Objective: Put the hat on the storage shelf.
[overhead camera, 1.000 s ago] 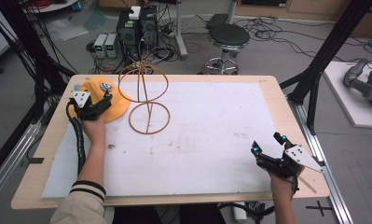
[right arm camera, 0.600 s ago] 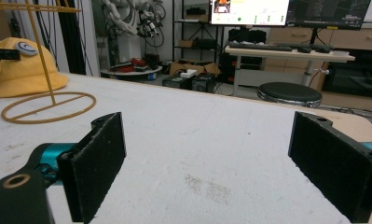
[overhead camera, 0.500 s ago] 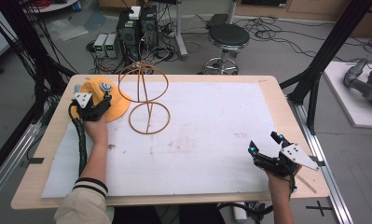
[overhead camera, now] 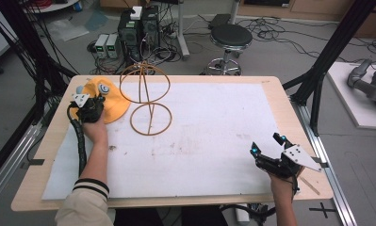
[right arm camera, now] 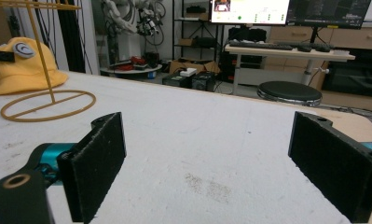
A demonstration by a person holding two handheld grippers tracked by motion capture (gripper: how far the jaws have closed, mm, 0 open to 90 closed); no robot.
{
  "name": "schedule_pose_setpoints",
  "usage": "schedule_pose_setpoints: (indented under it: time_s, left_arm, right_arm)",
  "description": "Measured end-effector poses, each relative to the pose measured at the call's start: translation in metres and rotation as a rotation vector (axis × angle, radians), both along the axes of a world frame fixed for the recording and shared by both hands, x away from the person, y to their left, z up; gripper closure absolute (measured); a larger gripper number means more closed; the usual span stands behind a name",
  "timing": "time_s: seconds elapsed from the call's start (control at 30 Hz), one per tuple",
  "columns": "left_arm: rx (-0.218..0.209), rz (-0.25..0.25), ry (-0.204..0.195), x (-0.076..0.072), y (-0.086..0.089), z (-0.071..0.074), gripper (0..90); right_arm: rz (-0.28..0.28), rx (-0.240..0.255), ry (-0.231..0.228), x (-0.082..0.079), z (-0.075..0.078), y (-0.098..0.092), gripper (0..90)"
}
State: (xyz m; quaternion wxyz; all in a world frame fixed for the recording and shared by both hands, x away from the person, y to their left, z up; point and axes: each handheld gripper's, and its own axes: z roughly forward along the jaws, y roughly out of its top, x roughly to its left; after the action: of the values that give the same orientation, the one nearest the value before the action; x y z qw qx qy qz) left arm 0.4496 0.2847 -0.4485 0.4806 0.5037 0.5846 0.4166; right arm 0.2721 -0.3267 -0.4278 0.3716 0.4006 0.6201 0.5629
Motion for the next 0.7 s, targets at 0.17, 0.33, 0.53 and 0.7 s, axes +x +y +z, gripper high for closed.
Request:
schedule_pose_setpoints:
  time_s: [0.17,0.33,0.53,0.7]
  left_arm:
    - [0.015,-0.030,-0.035,-0.002,0.000,0.004,86.7]
    - [-0.006,-0.069,-0.112,-0.008,0.002,0.014,87.1]
    - [-0.012,-0.072,-0.160,-0.016,0.004,0.027,87.1]
    - [-0.012,-0.078,-0.207,-0.025,0.005,0.040,87.1]
  right_arm:
    - [0.000,-0.004,0.004,0.001,-0.001,0.001,10.7]
    - [-0.001,-0.014,-0.002,0.002,-0.002,0.001,10.7]
    - [0.005,-0.007,0.003,0.002,-0.001,0.003,10.7]
    - [0.007,-0.007,0.000,0.001,-0.001,0.003,10.7]
